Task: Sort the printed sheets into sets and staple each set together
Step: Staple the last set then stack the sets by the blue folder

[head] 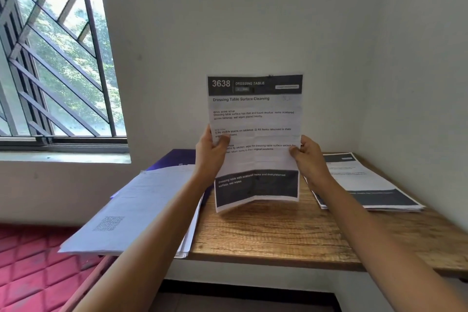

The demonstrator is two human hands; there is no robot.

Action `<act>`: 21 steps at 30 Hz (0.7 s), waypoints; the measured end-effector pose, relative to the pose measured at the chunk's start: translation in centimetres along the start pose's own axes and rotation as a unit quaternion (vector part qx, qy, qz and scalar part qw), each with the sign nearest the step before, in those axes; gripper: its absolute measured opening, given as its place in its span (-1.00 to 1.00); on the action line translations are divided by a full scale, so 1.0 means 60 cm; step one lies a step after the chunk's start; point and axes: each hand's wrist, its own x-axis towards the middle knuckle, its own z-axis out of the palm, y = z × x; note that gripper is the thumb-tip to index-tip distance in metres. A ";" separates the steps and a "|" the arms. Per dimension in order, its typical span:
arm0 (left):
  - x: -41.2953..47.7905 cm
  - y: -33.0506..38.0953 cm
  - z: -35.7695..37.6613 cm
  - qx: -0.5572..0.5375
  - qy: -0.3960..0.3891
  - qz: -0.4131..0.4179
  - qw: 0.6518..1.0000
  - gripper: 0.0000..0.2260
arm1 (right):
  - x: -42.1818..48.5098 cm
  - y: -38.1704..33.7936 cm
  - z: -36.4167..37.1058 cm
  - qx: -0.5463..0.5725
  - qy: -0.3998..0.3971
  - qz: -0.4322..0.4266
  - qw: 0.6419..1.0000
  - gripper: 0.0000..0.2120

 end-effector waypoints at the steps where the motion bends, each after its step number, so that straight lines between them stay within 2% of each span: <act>1: -0.005 -0.009 -0.001 0.003 -0.004 -0.007 1.000 -0.80 | -0.004 0.004 0.001 -0.006 -0.006 0.007 1.000 -0.76; 7: -0.023 -0.036 -0.004 -0.015 -0.031 -0.051 0.998 -0.91 | -0.019 0.014 0.003 -0.039 -0.017 0.025 0.999 -0.72; 12: -0.006 -0.008 -0.013 -0.076 -0.096 -0.135 0.983 -0.87 | -0.003 0.000 -0.015 -0.059 -0.024 0.037 0.997 -0.73; 16: 0.001 0.012 -0.029 -0.128 -0.135 -0.159 0.970 -0.87 | -0.010 -0.002 -0.029 -0.051 -0.059 0.080 0.994 -0.72; 21: 0.024 0.021 -0.033 -0.171 -0.073 -0.171 0.967 -0.86 | -0.024 0.018 -0.041 -0.049 -0.123 0.154 0.979 -0.75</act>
